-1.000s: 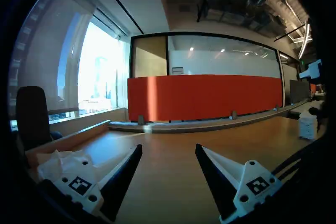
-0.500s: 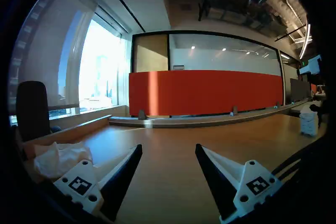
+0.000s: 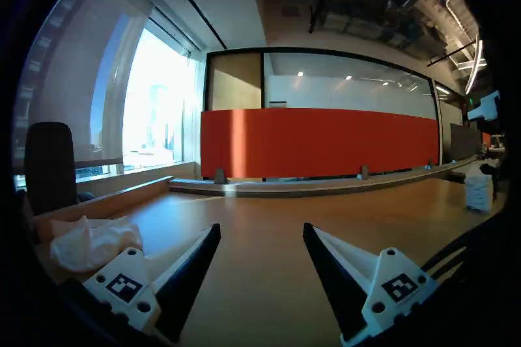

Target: Fold towel

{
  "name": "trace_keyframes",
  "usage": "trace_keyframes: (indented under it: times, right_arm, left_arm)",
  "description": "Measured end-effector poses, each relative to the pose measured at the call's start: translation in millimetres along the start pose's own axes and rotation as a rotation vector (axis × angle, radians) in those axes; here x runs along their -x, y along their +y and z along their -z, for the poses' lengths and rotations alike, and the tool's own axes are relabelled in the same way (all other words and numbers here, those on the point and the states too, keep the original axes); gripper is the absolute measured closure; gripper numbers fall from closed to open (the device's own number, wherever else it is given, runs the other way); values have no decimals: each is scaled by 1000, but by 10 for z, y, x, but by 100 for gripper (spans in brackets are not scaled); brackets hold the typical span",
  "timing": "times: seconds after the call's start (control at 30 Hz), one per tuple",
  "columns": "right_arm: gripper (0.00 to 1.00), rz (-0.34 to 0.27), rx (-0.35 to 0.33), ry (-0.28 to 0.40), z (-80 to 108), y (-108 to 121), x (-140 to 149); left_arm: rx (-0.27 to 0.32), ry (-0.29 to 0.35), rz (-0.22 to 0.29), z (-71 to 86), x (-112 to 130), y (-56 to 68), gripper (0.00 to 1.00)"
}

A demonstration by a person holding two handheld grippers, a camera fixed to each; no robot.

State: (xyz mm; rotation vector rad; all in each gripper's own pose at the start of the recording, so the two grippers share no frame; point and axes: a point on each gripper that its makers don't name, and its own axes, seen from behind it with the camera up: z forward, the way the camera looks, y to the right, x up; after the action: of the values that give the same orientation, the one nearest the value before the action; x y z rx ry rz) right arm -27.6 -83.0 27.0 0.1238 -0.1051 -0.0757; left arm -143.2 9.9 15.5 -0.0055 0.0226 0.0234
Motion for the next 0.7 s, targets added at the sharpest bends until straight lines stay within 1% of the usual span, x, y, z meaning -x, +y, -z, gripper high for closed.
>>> trace_keyframes:
  times: [0.27, 0.7]
  right_arm:
    - [0, -9, 8, 3, 3, 58, 14]
    - [0, -10, 11, 49, 3, 154, -139]
  left_arm:
    - [-4, 0, 0, -1, 1, -18, 6]
    - [-9, -1, 1, -3, 20, -19, 6]
